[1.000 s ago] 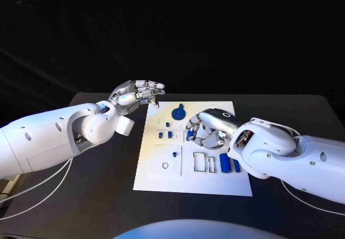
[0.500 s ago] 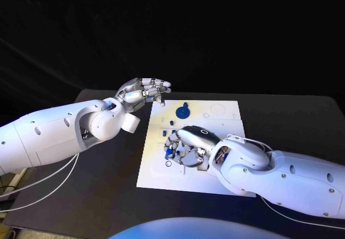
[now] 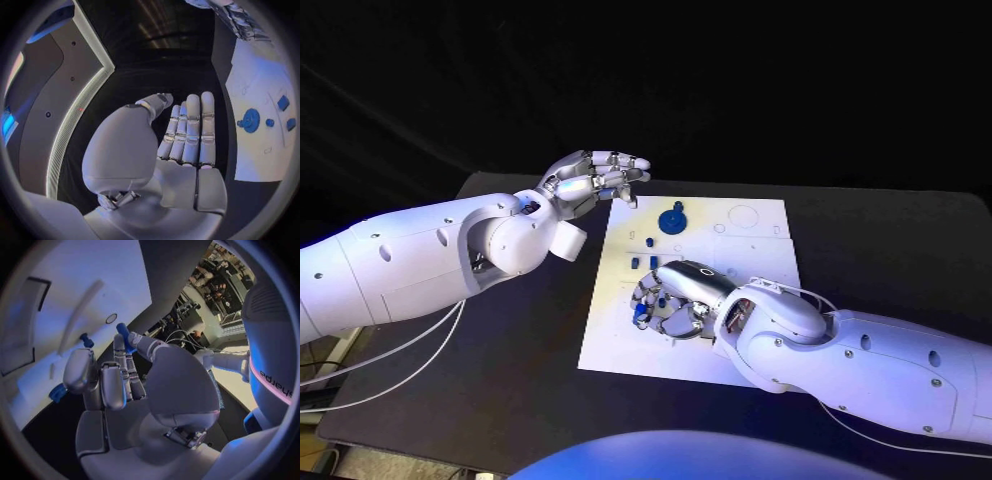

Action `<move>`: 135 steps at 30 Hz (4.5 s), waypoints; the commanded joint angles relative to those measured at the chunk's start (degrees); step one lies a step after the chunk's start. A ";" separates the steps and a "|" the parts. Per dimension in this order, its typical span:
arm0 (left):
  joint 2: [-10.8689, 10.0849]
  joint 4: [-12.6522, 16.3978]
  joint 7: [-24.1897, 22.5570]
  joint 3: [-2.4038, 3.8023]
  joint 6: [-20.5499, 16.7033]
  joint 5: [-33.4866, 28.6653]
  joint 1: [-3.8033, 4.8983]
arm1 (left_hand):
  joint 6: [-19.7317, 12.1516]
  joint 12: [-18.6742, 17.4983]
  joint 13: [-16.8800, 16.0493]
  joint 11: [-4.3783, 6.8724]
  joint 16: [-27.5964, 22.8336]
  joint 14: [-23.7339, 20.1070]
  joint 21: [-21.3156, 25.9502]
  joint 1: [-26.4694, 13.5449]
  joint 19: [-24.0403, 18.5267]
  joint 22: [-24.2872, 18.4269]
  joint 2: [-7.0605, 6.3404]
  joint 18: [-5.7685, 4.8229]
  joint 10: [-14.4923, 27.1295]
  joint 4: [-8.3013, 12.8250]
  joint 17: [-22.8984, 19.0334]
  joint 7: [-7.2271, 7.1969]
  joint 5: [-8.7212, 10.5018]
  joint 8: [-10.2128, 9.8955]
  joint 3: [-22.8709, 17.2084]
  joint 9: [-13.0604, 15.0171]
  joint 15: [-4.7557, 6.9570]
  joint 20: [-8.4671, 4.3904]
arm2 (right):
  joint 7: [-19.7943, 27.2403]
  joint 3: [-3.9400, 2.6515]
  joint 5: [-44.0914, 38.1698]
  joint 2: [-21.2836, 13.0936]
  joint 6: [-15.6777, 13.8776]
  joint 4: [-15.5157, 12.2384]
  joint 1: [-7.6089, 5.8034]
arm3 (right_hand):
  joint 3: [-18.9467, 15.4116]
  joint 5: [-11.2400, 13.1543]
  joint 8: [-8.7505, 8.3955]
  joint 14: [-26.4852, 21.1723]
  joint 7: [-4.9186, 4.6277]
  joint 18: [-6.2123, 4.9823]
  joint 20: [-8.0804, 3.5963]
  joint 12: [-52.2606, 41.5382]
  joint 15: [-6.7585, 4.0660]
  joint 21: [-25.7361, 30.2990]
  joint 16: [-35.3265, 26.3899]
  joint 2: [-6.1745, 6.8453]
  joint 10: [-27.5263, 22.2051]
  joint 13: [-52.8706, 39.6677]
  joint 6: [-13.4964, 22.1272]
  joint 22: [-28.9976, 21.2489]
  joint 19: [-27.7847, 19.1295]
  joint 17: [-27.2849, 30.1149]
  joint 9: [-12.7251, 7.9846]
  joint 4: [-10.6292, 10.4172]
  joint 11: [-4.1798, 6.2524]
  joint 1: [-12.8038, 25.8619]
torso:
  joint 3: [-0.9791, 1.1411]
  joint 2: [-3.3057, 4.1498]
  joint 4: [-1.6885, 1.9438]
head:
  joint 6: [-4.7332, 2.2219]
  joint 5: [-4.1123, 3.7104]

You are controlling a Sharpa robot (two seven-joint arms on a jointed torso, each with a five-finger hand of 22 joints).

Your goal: Assemble the parts on the task board

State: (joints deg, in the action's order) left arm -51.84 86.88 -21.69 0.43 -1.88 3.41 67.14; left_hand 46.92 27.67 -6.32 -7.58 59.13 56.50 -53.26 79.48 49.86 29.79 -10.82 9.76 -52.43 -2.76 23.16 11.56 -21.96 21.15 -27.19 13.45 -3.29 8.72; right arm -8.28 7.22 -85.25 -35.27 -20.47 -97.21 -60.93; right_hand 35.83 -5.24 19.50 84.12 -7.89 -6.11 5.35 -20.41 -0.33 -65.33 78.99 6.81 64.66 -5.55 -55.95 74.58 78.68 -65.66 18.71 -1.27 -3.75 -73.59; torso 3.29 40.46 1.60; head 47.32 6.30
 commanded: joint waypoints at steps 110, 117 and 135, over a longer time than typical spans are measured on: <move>-0.49 -0.26 -0.15 -0.30 1.03 -0.04 -0.01 | -0.15 -0.42 0.11 -0.45 -0.36 0.20 0.35 -0.28 0.10 -0.18 0.76 0.78 0.16 0.19 -0.13 0.27 0.02 -0.36 0.14 -0.11 -0.39 0.21 | -15.74 1.47 8.47 -30.47 4.75 -13.75 -4.61 | -21.54 -7.52 3.61 3.72 1.46 2.39 -1.33 -44.26 -1.73 -7.19 7.29 4.99 6.50 -53.01 5.07 7.04 4.39 -12.57 12.38 -15.23 1.81 8.00 | -0.70 -0.78 -1.45 | -1.41 -6.68; -0.59 -0.19 -0.11 -0.31 1.09 -0.04 -0.01 | -0.10 -0.41 0.12 -0.43 -0.38 0.18 0.40 -0.31 0.10 -0.22 0.77 0.78 0.13 0.26 -0.15 0.25 0.02 -0.36 0.18 -0.10 -0.39 0.22 | -16.56 1.51 6.40 -29.04 4.55 -13.60 -3.46 | -21.93 -7.30 3.69 3.67 1.50 2.38 -1.34 -44.26 -1.75 -7.12 7.23 5.00 6.50 -53.14 4.93 7.04 4.36 -12.37 12.51 -15.29 1.84 8.01 | -0.67 -0.82 -1.53 | -1.14 -6.69; -0.68 -0.05 0.35 -0.31 1.60 -0.04 -0.01 | -0.10 -0.46 0.14 -0.48 -0.38 0.19 0.51 -0.67 0.09 -0.29 0.87 0.76 0.19 0.05 -0.16 0.28 0.01 -0.39 0.29 -0.11 -0.44 0.27 | -18.63 1.52 4.17 -25.16 5.04 -10.95 -1.66 | -22.13 -7.18 3.77 3.61 1.56 2.30 -1.36 -44.42 -1.78 -6.75 7.13 4.84 6.64 -53.43 4.80 6.88 4.21 -12.05 12.63 -15.25 1.88 7.79 | -0.69 -0.76 -1.50 | -0.96 -6.77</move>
State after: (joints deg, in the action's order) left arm -52.56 86.65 -21.23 0.11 -1.58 3.38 67.12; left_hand 46.92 27.45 -6.27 -7.79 59.13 56.71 -53.06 78.88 49.86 29.56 -10.22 9.76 -52.22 -2.76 23.06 11.56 -21.96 21.15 -27.19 13.43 -3.50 8.71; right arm -25.25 8.69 -79.41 -60.55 -16.40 -108.41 -62.77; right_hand 14.00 -12.54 23.04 83.92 -6.55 -4.40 4.11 -64.87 -1.76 -72.20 86.09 11.62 71.34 -58.94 -51.17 74.95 82.77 -74.94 31.30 -16.61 -2.05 -65.90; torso 2.63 39.67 0.10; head 46.31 -0.53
